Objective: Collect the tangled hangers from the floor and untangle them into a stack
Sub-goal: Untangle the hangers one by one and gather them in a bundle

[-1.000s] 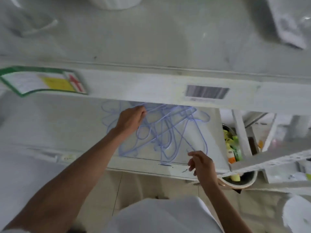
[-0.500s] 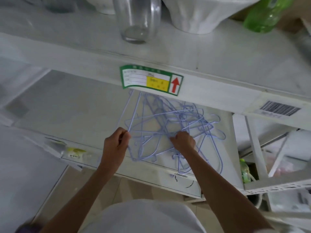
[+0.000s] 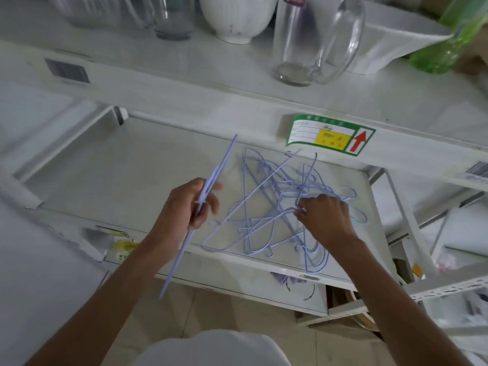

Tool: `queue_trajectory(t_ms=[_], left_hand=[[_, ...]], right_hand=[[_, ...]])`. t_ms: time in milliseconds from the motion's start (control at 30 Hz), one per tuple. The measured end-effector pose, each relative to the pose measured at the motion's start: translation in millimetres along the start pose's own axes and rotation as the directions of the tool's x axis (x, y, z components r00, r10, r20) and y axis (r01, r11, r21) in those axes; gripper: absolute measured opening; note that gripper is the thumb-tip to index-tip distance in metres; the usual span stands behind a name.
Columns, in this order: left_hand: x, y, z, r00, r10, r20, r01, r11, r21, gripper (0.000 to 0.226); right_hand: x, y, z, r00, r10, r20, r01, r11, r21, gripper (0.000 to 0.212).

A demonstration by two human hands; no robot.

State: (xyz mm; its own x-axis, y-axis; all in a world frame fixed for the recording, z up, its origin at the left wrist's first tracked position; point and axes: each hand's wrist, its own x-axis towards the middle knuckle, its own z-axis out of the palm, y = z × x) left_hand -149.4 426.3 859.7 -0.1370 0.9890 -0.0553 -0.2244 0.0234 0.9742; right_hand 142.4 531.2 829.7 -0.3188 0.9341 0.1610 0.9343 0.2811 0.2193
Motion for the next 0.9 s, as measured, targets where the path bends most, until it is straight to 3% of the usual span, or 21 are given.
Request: queue_trajectory(t_ms=[100, 133, 233, 333, 367, 433, 500, 533, 600, 667, 700, 733, 767, 800, 833, 900], left_hand=[[4, 14, -7, 0.982, 0.011, 0.187, -0.009, 1.000, -0.009, 0.050], [5, 10, -6, 0.982, -0.005, 0.188, -0.008, 0.998, 0.064, 0.049], [3, -22, 9, 0.989, -0.038, 0.144, -0.009, 0.949, 0.315, 0.013], [-9, -67, 18, 0.990, -0.106, 0.094, 0.027, 0.792, 0.610, 0.021], [-14, -77, 16, 0.985, -0.148, 0.084, 0.063, 0.775, 0.629, 0.021], [-19, -85, 10, 0.943, -0.314, 0.114, 0.235, 0.867, 0.440, 0.019], [-20, -83, 4, 0.889, -0.421, 0.180, 0.378, 0.897, 0.231, 0.018], [-18, -81, 1, 0.886, -0.430, 0.176, 0.392, 0.895, 0.212, 0.023], [-11, -78, -5, 0.888, -0.441, 0.134, 0.414, 0.891, 0.189, 0.031], [-1, -73, -10, 0.890, -0.440, 0.115, 0.435, 0.898, 0.067, 0.025], [2, -70, -13, 0.897, -0.427, 0.118, 0.433, 0.901, -0.032, 0.020], [6, -66, -14, 0.908, -0.402, 0.119, 0.416, 0.900, -0.134, 0.016], [9, -63, -13, 0.925, -0.365, 0.108, 0.380, 0.899, -0.218, 0.012], [13, -61, -10, 0.942, -0.326, 0.076, 0.334, 0.904, -0.268, 0.011], [16, -60, -6, 0.957, -0.288, 0.033, 0.286, 0.919, -0.271, 0.010], [20, -61, 3, 0.970, -0.241, -0.013, 0.236, 0.958, -0.165, 0.011]], right_hand=[[-10, -22, -34, 0.989, -0.147, 0.010, 0.147, 0.982, -0.118, 0.009], [-12, -31, -44, 0.976, -0.215, 0.018, 0.215, 0.965, -0.151, 0.007], [-17, -66, -66, 0.921, -0.377, 0.101, 0.390, 0.887, -0.248, 0.015], [-18, -100, -80, 0.819, -0.572, 0.036, 0.563, 0.790, -0.242, 0.028], [-19, -109, -79, 0.773, -0.633, 0.030, 0.622, 0.749, -0.228, 0.029], [-19, -120, -80, 0.715, -0.699, -0.030, 0.672, 0.698, -0.249, 0.029], [-20, -124, -82, 0.748, -0.635, -0.192, 0.578, 0.766, -0.281, 0.029], [-25, -124, -84, 0.775, -0.557, -0.297, 0.519, 0.830, -0.204, 0.024], [-45, -126, -83, 0.781, -0.332, -0.530, 0.458, 0.880, 0.123, 0.016], [-77, -138, -73, 0.805, -0.029, -0.593, 0.388, 0.781, 0.488, 0.017], [-94, -150, -66, 0.855, 0.139, -0.500, 0.284, 0.680, 0.676, 0.018], [-108, -163, -59, 0.915, 0.279, -0.293, 0.114, 0.516, 0.849, 0.015], [-118, -176, -54, 0.951, 0.310, 0.002, -0.089, 0.266, 0.960, 0.018], [-123, -188, -49, 0.937, 0.201, 0.285, -0.294, 0.014, 0.956, 0.030], [-127, -199, -43, 0.884, 0.029, 0.467, -0.457, -0.158, 0.875, 0.043], [-130, -208, -33, 0.810, -0.211, 0.548, -0.587, -0.256, 0.768, 0.044]])
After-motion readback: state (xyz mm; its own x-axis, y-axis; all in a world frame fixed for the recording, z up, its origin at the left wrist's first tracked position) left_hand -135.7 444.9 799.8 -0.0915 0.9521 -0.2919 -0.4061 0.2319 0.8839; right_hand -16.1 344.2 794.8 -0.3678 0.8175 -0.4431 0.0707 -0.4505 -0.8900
